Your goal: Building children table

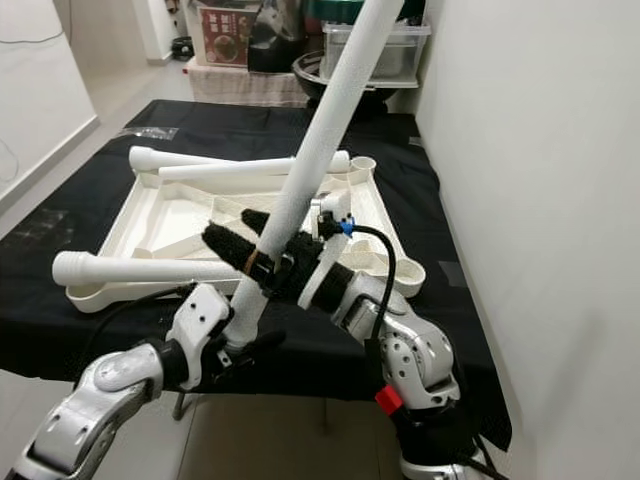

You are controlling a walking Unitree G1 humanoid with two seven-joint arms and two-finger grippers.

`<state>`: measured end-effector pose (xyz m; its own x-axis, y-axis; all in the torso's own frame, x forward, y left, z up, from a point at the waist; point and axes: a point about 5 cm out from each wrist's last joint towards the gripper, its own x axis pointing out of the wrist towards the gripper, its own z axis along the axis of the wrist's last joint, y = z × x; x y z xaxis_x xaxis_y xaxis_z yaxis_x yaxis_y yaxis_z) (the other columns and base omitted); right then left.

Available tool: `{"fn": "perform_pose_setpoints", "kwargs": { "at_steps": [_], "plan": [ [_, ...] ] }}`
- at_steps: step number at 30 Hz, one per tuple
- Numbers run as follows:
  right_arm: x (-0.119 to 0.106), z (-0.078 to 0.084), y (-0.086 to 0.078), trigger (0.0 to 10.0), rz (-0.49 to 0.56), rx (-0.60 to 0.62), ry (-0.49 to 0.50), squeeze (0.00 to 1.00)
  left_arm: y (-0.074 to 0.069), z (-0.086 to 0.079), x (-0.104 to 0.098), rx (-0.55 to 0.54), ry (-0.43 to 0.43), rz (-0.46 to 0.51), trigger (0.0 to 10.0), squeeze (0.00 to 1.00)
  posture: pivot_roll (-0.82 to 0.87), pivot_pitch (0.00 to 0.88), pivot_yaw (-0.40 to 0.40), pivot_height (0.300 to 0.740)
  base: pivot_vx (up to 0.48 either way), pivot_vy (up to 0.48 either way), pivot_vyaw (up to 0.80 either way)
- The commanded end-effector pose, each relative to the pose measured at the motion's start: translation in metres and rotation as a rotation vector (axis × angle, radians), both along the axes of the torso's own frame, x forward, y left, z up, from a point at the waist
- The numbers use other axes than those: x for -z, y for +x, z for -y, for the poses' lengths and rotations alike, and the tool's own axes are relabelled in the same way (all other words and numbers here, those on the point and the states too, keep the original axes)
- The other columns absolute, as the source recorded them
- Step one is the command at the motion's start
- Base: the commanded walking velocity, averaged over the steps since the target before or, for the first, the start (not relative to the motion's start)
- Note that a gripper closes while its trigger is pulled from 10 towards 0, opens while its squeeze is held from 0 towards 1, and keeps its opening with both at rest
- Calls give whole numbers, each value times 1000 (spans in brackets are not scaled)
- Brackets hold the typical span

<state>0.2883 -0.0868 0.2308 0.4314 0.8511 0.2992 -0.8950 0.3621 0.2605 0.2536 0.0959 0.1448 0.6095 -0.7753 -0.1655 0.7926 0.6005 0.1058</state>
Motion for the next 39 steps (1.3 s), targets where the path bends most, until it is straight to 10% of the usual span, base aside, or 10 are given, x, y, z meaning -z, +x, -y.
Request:
{"fn": "perform_pose_setpoints", "kwargs": {
  "at_steps": [1, 33, 34, 39],
  "plan": [
    [0, -4, -1, 10000, 8, -41, 15, 0, -9, 6, 1, 80, -8, -31, 10000, 0, 71, 48, -8, 740, 0, 0, 0],
    [8, -5, -19, 10000, 12, -330, -14, 0, -37, -11, 10, 238, -27, -234, 10000, 0, 63, 38, -4, 740, 0, 0, 0],
    [8, -5, -18, 0, 3, -319, -1, 0, -37, -11, 11, 244, -23, -236, 10000, 0, 61, 37, -2, 740, 0, 0, 0],
    [8, -5, -19, 0, -2, -332, 13, 0, -38, -11, 12, 249, -19, -242, 10000, 0, 59, 32, -1, 740, 0, 0, 0]
  ]
}}
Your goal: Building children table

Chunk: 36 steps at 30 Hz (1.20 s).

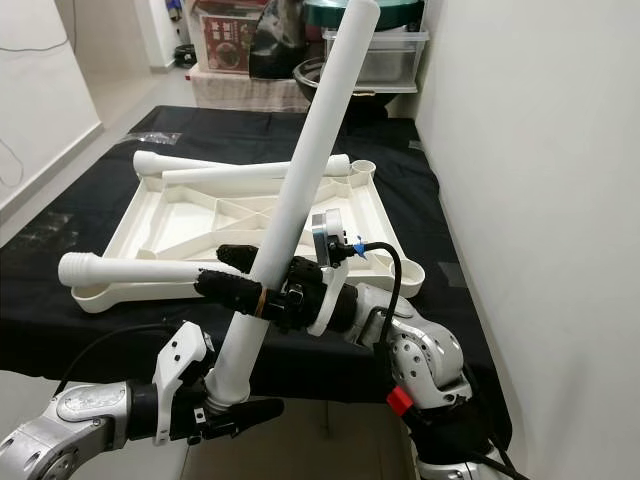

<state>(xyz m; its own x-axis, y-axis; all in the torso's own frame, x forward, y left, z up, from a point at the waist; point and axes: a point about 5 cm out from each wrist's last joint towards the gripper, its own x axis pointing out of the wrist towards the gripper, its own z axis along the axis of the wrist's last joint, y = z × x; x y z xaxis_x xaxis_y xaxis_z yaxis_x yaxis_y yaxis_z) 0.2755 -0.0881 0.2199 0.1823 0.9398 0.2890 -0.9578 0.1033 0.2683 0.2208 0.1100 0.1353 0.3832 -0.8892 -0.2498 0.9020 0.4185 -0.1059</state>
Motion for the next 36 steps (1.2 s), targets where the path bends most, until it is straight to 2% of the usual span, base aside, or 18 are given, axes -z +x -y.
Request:
{"fn": "perform_pose_setpoints", "kwargs": {
  "at_steps": [1, 17, 18, 23, 27, 28, 30, 32, 33, 35, 36],
  "plan": [
    [-3, -7, -7, 0, 7, -54, 19, 0, -5, 3, 3, 37, 16, -14, 10000, 0, 58, 29, 0, 740, 0, 0, 0],
    [-2, -6, -9, 0, 1, -56, 24, 0, -4, 0, 10, 1, 36, -70, 10000, 0, 54, 18, 3, 740, 0, 0, 0],
    [-2, -6, -9, 0, 2, -53, 25, 0, -4, 1, 10, -2, 28, -75, 10000, 1000, 54, 18, 3, 740, 0, 0, 0],
    [-5, -4, -5, 0, 9, -31, 28, 0, -5, 2, 8, 12, 11, -64, 10000, 1000, 53, 24, 1, 740, 0, 0, 0],
    [-9, 1, 1, 0, 22, 3, 26, 0, -2, 1, 8, -14, 44, -38, 10000, 1000, 59, 29, -1, 740, 0, 0, 0],
    [-11, 6, 6, 0, 34, 37, 25, 0, -4, -1, 9, -8, 52, -46, 10000, 0, 59, 29, -1, 740, 0, 0, 0],
    [-12, 8, 8, 0, 40, 50, 23, 0, -5, -2, 9, -2, 53, -54, 10000, 0, 59, 29, -1, 740, 0, 0, 0],
    [-14, 20, 24, 0, 75, 172, -29, 0, -7, -3, 9, -13, 55, -58, 10000, 0, 62, 30, -5, 740, 0, 0, 0],
    [-14, 20, 24, 0, 75, 172, -29, 0, -7, -3, 9, -13, 55, -58, 10000, 0, 62, 30, -5, 740, 0, 0, 0],
    [-16, 34, 41, 0, 101, 309, -75, 0, -9, -4, 11, -15, 69, -65, 10000, 0, 66, 32, -9, 740, 0, 0, 0],
    [-20, 48, 53, 0, 112, 413, -88, 0, -9, -6, 14, -38, 72, -75, 10000, 0, 67, 35, -10, 740, 0, 0, 0]
  ]
}}
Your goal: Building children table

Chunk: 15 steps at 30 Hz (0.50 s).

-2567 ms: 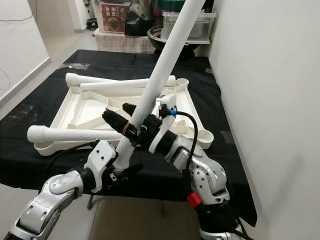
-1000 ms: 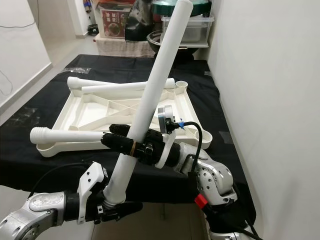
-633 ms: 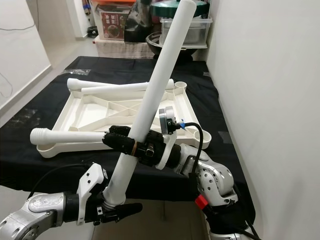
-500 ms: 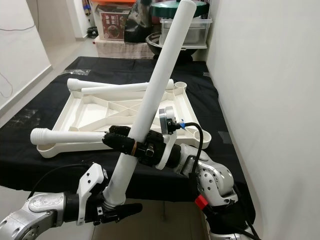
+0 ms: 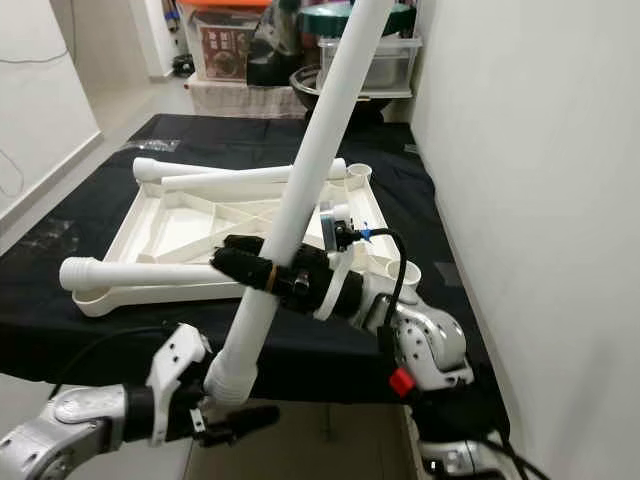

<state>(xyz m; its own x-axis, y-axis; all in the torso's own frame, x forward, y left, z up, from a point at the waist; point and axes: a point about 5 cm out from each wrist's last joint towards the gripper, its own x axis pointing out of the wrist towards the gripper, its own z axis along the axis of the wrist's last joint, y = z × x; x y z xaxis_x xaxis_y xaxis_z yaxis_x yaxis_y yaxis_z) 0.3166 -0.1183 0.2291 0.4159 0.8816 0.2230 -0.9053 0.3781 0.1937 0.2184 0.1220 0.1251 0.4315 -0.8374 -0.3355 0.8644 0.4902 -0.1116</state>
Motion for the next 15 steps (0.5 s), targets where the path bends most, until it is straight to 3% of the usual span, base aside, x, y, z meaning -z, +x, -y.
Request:
{"fn": "perform_pose_setpoints", "kwargs": {
  "at_steps": [1, 9, 10, 11, 12, 14, 15],
  "plan": [
    [-13, 22, 15, 0, 67, 164, 0, 0, -6, 5, 4, 22, -6, -33, 10000, 0, 66, 36, -9, 740, 0, 0, 0],
    [-24, 38, 27, 0, 100, 290, 13, 0, -3, 2, 11, -38, 8, -14, 10000, 0, 64, 38, -9, 740, 0, 0, 0],
    [-27, 40, 31, 0, 113, 342, 11, 0, -2, 2, 10, -51, 9, 8, 10000, 0, 64, 38, -8, 740, 0, 0, 0],
    [-29, 46, 40, 0, 126, 469, -17, 0, 0, 5, 8, -72, 1, 42, 10000, 0, 65, 44, -6, 740, 0, 0, 0],
    [-29, 46, 40, 0, 126, 469, -17, 0, 0, 5, 8, -72, 1, 42, 10000, 0, 65, 44, -6, 740, 0, 0, 0],
    [-33, 54, 53, 0, 157, 690, -63, 0, 4, 13, 0, -132, -36, 124, 10000, 0, 68, 49, -9, 740, 0, 0, 0],
    [-33, 54, 53, 0, 157, 690, -63, 0, 4, 13, 0, -132, -36, 124, 10000, 0, 68, 49, -9, 740, 0, 0, 0]
  ]
}}
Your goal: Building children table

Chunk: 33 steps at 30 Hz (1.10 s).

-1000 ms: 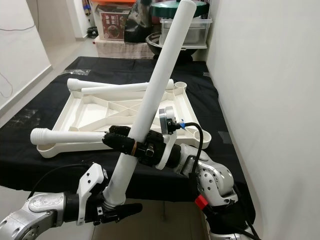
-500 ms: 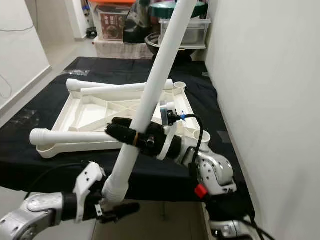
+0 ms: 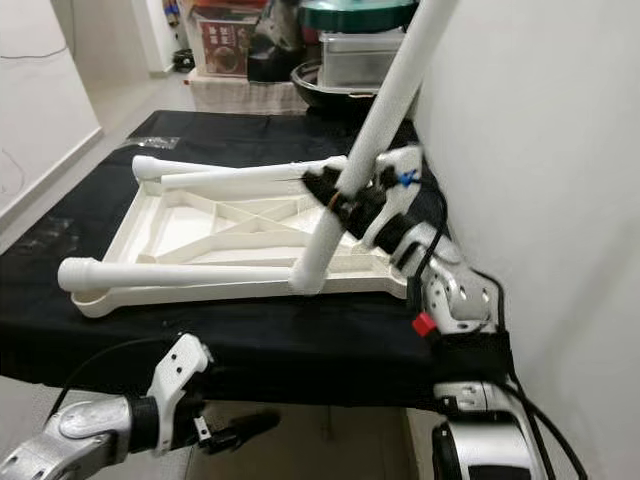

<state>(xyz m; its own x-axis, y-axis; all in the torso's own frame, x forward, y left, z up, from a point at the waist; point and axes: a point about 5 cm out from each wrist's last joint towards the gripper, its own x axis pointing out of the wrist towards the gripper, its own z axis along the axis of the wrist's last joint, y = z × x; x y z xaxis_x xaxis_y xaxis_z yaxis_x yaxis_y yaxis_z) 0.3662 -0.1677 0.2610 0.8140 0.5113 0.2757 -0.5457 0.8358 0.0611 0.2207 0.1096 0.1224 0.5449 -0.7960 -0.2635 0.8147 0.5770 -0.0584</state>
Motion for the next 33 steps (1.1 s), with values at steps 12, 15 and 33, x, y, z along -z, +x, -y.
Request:
{"fn": "perform_pose_setpoints", "kwargs": {
  "at_steps": [12, 15, 33],
  "plan": [
    [-28, 54, 25, 0, 234, 954, -300, 0, -3, 25, -24, -249, -85, 208, 10000, 0, 97, 147, -10, 740, 0, 0, 0],
    [-28, 56, 29, 0, 228, 991, -343, 0, -13, 29, -27, -243, -81, 224, 10000, 0, 109, 187, -12, 740, 0, 0, 0],
    [21, 29, 43, 0, -21, 919, -213, 0, -23, 34, -37, -309, -110, 231, 10000, 0, 106, 228, -28, 740, 0, 0, 0]
  ]
}}
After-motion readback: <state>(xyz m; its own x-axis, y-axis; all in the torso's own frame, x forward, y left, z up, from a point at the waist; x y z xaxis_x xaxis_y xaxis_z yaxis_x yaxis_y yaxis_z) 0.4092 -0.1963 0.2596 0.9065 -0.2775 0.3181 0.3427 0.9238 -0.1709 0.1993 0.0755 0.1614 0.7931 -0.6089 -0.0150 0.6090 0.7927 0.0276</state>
